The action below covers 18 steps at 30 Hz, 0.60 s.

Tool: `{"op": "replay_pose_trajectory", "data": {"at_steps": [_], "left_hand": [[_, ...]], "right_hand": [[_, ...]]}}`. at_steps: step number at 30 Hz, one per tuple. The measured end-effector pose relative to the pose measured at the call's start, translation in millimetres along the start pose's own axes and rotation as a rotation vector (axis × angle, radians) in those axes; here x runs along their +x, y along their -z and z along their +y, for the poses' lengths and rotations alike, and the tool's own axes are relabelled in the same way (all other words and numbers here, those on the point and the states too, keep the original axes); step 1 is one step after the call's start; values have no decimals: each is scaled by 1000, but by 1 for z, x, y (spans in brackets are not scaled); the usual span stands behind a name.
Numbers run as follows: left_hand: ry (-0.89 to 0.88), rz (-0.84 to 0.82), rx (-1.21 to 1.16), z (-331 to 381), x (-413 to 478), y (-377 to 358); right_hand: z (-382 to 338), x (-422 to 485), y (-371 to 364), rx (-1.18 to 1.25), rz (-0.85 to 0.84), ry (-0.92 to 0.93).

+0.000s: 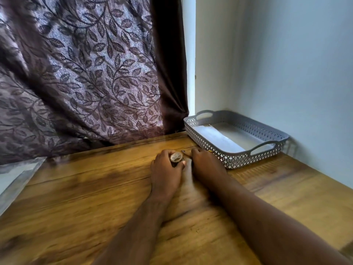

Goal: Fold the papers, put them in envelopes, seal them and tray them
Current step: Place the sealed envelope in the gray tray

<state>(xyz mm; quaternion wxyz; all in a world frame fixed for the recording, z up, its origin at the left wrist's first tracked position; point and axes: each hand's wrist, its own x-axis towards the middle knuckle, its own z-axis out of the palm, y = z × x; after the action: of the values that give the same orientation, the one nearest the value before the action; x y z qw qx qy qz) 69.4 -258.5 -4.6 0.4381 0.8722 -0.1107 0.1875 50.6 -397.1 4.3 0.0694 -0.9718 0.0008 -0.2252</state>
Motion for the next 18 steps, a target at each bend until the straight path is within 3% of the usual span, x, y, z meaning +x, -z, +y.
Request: {"op": "replay_pose_trajectory", "data": {"at_steps": [8,14,18], "left_hand": [[43,-57,-293,8,-21,19],[-56,-52,-253,8,-26,25],[-122,-92,-192,16,-34,25]], "right_hand": [[0,-19,8,-41,52,90],[1,-51,22,-60,40,163],[25,-79,39,-69,33,112]]}}
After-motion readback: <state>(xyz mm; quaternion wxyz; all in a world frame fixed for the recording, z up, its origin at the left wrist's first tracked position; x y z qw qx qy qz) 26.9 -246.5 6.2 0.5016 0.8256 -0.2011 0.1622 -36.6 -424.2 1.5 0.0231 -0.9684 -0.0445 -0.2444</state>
